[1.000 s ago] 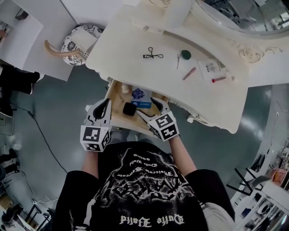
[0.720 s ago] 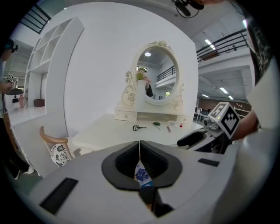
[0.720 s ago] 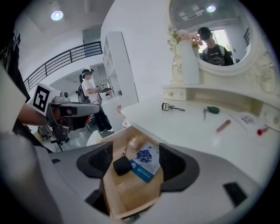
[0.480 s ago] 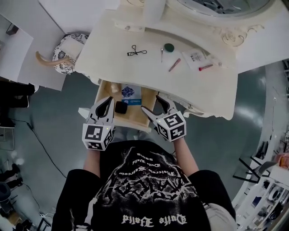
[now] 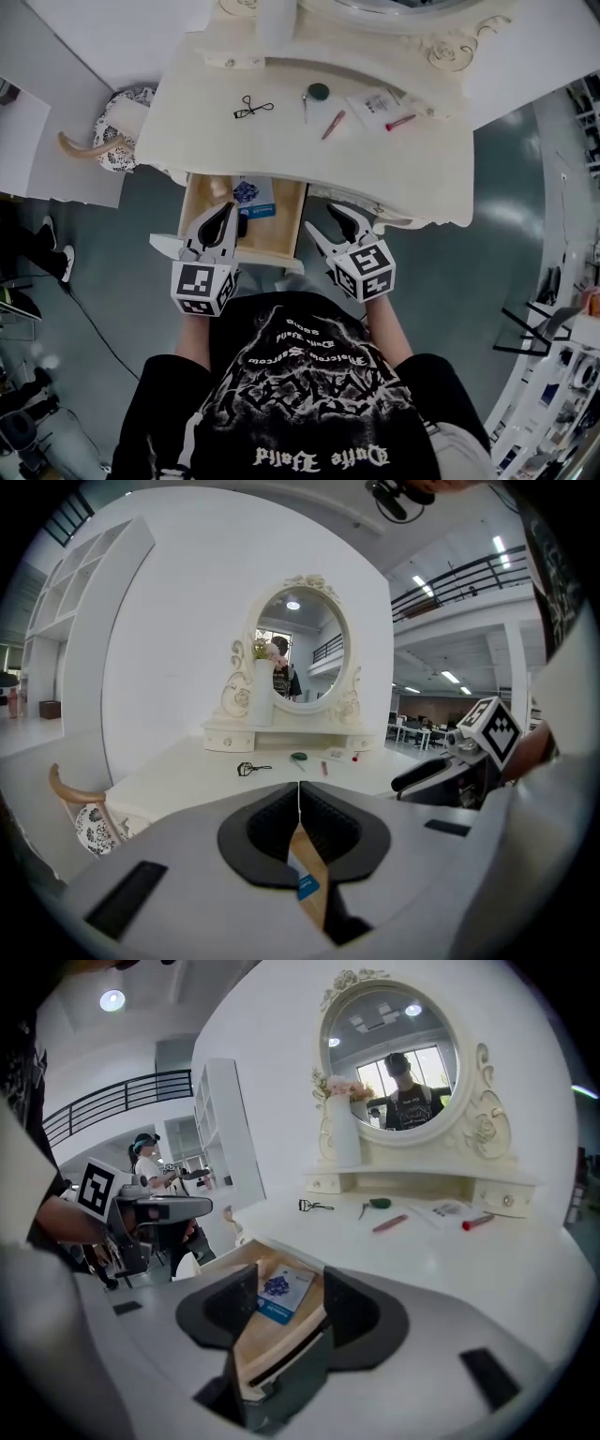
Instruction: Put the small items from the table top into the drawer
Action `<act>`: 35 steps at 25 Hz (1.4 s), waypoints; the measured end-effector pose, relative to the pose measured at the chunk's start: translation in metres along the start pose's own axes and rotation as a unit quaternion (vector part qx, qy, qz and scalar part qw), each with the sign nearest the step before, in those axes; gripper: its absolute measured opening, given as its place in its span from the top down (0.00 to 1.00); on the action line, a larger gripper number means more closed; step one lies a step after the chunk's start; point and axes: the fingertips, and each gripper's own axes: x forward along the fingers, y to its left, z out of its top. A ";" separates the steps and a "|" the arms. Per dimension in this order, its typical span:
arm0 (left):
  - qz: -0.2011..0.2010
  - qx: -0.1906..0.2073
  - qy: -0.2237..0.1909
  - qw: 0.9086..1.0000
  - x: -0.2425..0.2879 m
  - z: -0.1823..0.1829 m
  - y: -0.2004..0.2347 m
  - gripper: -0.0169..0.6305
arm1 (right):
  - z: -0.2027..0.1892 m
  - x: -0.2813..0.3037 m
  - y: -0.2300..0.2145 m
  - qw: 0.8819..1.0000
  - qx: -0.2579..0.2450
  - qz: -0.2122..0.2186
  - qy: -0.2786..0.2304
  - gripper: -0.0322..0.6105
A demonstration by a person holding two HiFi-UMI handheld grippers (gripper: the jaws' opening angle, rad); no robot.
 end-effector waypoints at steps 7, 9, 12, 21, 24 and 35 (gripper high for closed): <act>-0.021 0.006 -0.001 1.000 0.007 -0.001 -0.025 0.95 | -0.008 -0.023 -0.011 1.000 0.002 -0.011 -0.002 0.69; -0.025 0.007 -0.001 1.000 0.008 -0.001 -0.029 0.95 | -0.008 -0.029 -0.015 1.000 0.002 -0.021 -0.009 0.75; -0.033 0.009 0.000 0.999 0.009 -0.002 -0.036 0.95 | -0.005 -0.038 -0.019 0.999 0.007 -0.029 -0.027 0.80; -0.046 0.011 0.005 0.999 0.012 -0.010 -0.051 0.95 | -0.007 -0.051 -0.025 0.998 -0.008 -0.057 -0.041 0.87; -0.049 0.009 0.004 0.999 0.013 -0.010 -0.054 0.95 | -0.010 -0.053 -0.025 0.997 -0.019 -0.065 -0.039 0.89; -0.041 0.008 0.005 0.999 0.013 -0.010 -0.050 0.95 | -0.012 -0.058 -0.034 0.992 -0.035 -0.109 -0.045 0.93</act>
